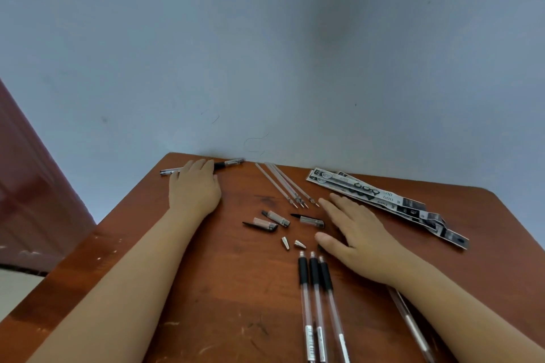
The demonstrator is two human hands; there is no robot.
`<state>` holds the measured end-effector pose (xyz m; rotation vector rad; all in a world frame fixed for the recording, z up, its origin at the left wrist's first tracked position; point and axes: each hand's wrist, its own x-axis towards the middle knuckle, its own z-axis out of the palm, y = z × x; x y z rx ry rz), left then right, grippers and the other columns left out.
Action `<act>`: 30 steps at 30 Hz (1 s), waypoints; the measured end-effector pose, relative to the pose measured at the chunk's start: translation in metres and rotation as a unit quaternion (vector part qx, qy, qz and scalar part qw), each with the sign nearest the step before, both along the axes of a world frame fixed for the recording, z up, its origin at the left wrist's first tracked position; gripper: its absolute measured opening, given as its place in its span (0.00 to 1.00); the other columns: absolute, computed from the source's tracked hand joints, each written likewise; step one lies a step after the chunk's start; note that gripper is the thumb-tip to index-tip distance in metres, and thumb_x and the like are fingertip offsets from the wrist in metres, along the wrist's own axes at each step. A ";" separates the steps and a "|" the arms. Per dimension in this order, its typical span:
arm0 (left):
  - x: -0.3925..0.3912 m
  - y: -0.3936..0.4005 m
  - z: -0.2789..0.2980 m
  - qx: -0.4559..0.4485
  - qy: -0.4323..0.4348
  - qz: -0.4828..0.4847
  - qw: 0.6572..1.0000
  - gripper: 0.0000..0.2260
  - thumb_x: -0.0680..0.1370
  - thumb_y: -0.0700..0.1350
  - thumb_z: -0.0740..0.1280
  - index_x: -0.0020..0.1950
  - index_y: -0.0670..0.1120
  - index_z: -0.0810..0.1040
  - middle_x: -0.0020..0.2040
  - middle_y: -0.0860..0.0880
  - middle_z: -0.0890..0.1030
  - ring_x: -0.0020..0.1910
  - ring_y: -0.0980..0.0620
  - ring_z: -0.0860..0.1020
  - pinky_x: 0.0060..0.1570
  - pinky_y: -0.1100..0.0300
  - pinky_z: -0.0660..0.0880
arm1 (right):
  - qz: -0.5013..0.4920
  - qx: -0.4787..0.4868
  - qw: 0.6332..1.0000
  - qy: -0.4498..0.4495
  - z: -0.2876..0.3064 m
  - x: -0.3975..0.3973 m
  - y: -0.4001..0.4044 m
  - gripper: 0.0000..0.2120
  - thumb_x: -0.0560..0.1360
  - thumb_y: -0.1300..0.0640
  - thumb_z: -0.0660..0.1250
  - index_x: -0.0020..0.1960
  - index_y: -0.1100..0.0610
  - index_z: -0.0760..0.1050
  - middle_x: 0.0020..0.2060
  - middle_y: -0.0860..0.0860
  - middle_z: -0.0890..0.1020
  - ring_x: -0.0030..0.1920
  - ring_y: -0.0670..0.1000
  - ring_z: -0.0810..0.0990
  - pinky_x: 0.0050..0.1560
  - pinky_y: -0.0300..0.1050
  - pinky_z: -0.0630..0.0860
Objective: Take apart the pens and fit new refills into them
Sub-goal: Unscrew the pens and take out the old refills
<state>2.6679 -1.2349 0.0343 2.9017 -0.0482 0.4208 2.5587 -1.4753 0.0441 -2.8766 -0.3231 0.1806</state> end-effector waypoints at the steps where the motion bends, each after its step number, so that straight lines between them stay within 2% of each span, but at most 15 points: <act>1: 0.001 0.000 0.000 0.006 0.000 0.000 1.000 0.16 0.79 0.42 0.55 0.66 0.40 0.68 0.65 0.43 0.71 0.64 0.44 0.67 0.62 0.52 0.62 | 0.000 -0.010 1.000 0.003 0.000 0.000 0.000 0.29 0.76 0.40 0.48 0.72 0.47 0.40 0.74 0.48 0.43 0.72 0.47 0.41 0.71 0.45 0.40; 4: -0.002 -0.002 0.000 0.023 -0.008 0.006 1.000 0.13 0.79 0.41 0.55 0.61 0.39 0.72 0.58 0.41 0.74 0.56 0.42 0.71 0.56 0.53 0.65 | -0.001 -0.025 1.000 0.005 0.000 0.000 0.001 0.29 0.77 0.41 0.48 0.72 0.49 0.42 0.74 0.48 0.44 0.72 0.48 0.41 0.71 0.46 0.40; 7: -0.008 -0.002 0.001 0.024 -0.020 0.006 0.999 0.12 0.79 0.41 0.56 0.56 0.39 0.76 0.51 0.41 0.75 0.51 0.43 0.72 0.47 0.54 0.67 | 0.000 -0.033 0.999 0.007 0.000 0.001 0.001 0.28 0.77 0.41 0.47 0.72 0.50 0.44 0.74 0.49 0.44 0.72 0.48 0.40 0.71 0.47 0.39; 14: -0.044 -0.003 0.008 -0.010 -0.052 -0.005 0.999 0.10 0.79 0.41 0.58 0.54 0.40 0.75 0.47 0.42 0.76 0.47 0.44 0.72 0.42 0.54 0.68 | -0.008 -0.022 1.000 0.006 0.001 -0.001 0.002 0.27 0.77 0.41 0.47 0.72 0.49 0.47 0.74 0.50 0.46 0.73 0.50 0.42 0.71 0.48 0.41; 17: -0.072 -0.012 0.021 -0.040 -0.071 -0.047 0.996 0.09 0.79 0.41 0.57 0.53 0.41 0.75 0.46 0.44 0.76 0.43 0.47 0.72 0.39 0.58 0.65 | -0.018 0.031 0.999 -0.010 0.003 -0.004 0.001 0.25 0.77 0.42 0.48 0.72 0.49 0.50 0.74 0.50 0.49 0.73 0.49 0.45 0.72 0.50 0.43; 19: -0.093 -0.022 0.030 -0.064 -0.077 -0.092 0.991 0.08 0.79 0.41 0.57 0.54 0.42 0.74 0.47 0.46 0.76 0.44 0.48 0.71 0.39 0.60 0.63 | -0.024 0.089 0.995 -0.040 0.007 -0.009 0.002 0.25 0.76 0.40 0.45 0.71 0.49 0.55 0.73 0.51 0.55 0.72 0.49 0.50 0.72 0.52 0.47; 22: -0.124 -0.039 0.034 -0.090 -0.098 -0.153 0.979 0.09 0.79 0.40 0.56 0.55 0.42 0.74 0.48 0.46 0.76 0.47 0.48 0.73 0.44 0.59 0.66 | -0.011 0.126 0.984 -0.125 0.019 -0.020 0.001 0.33 0.70 0.36 0.42 0.67 0.52 0.64 0.67 0.50 0.68 0.67 0.47 0.62 0.69 0.50 0.55; 24: -0.143 -0.049 0.033 -0.081 -0.119 -0.188 0.972 0.10 0.77 0.42 0.57 0.51 0.42 0.77 0.41 0.46 0.78 0.40 0.47 0.76 0.39 0.56 0.71 | -0.009 0.177 0.969 -0.169 0.035 -0.034 0.001 0.26 0.75 0.41 0.48 0.65 0.54 0.68 0.63 0.50 0.73 0.61 0.44 0.67 0.62 0.39 0.60; 25: -0.150 -0.055 0.032 -0.079 -0.128 -0.202 0.968 0.11 0.76 0.45 0.57 0.47 0.43 0.78 0.37 0.48 0.78 0.36 0.48 0.77 0.34 0.57 0.72 | -0.005 0.203 0.963 -0.176 0.042 -0.043 0.000 0.20 0.78 0.47 0.51 0.64 0.55 0.68 0.61 0.49 0.74 0.58 0.42 0.67 0.56 0.34 0.61; 27: -0.162 -0.066 0.030 -0.075 -0.150 -0.221 0.961 0.14 0.74 0.49 0.56 0.43 0.45 0.79 0.34 0.50 0.78 0.32 0.51 0.76 0.30 0.62 0.71 | 0.006 0.226 0.958 -0.175 0.053 -0.063 -0.003 0.15 0.78 0.54 0.55 0.63 0.56 0.70 0.55 0.46 0.76 0.53 0.40 0.70 0.45 0.24 0.63; 28: -0.167 -0.073 0.029 -0.071 -0.161 -0.229 0.957 0.14 0.74 0.50 0.55 0.41 0.46 0.79 0.33 0.51 0.78 0.31 0.52 0.76 0.29 0.63 0.71 | 0.010 0.227 0.958 -0.175 0.054 -0.072 -0.005 0.14 0.77 0.56 0.56 0.61 0.56 0.72 0.49 0.42 0.77 0.50 0.40 0.73 0.41 0.23 0.65; 30: -0.177 -0.087 0.029 -0.063 -0.176 -0.240 0.953 0.15 0.73 0.51 0.56 0.40 0.47 0.80 0.31 0.52 0.78 0.30 0.52 0.76 0.29 0.64 0.71 | 0.014 0.240 0.954 -0.178 0.049 -0.088 -0.010 0.10 0.76 0.58 0.59 0.54 0.56 0.76 0.38 0.37 0.75 0.40 0.39 0.76 0.40 0.26 0.69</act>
